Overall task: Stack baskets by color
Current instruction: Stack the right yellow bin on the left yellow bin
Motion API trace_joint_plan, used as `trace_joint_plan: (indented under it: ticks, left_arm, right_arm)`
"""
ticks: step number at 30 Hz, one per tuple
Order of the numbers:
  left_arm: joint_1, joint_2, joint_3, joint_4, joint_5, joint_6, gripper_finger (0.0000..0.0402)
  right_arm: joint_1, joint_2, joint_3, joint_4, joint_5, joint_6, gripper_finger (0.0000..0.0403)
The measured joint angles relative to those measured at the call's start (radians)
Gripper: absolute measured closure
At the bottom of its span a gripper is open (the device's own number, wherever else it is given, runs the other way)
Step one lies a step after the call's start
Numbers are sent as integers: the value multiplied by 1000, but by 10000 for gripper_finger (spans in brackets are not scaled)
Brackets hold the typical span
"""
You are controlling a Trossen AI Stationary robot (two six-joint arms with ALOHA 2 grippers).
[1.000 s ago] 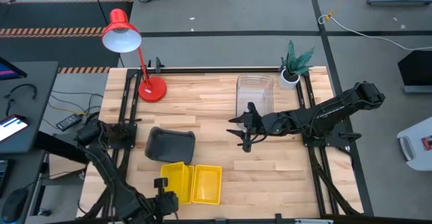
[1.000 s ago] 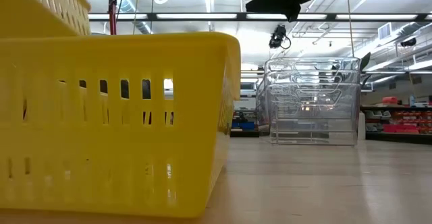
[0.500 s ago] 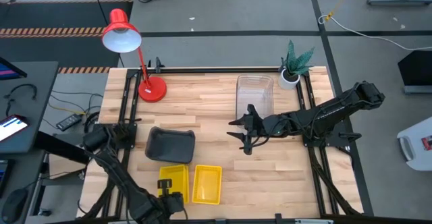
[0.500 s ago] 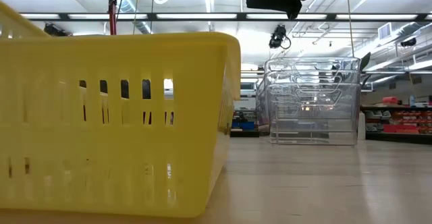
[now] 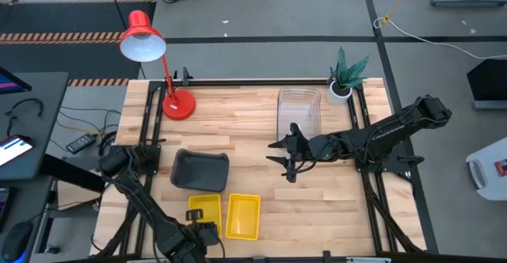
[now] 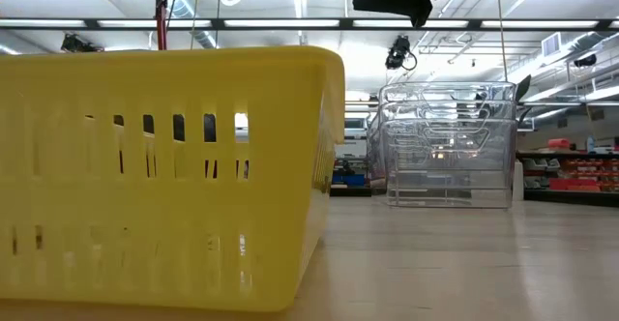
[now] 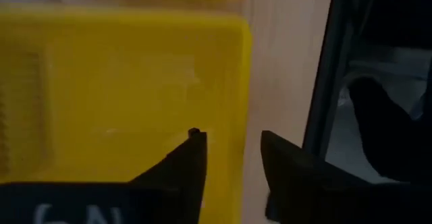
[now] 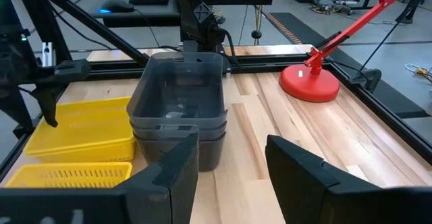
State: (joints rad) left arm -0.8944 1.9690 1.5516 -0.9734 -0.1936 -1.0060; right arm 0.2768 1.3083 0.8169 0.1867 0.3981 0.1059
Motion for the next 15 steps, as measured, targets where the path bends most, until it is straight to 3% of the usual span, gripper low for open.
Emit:
trace_joint_plan:
  ticks: [5, 10, 15]
  left_arm:
    - [13, -1, 12, 31, -164, 80, 233]
    - [13, -1, 12, 85, -320, 179, 239]
    - [32, 0, 12, 168, -407, 259, 249]
  right_arm:
    - [0, 0, 0, 3, 0, 0, 226]
    - [4, 0, 0, 4, -1, 0, 226]
    - [4, 0, 0, 3, -1, 0, 226]
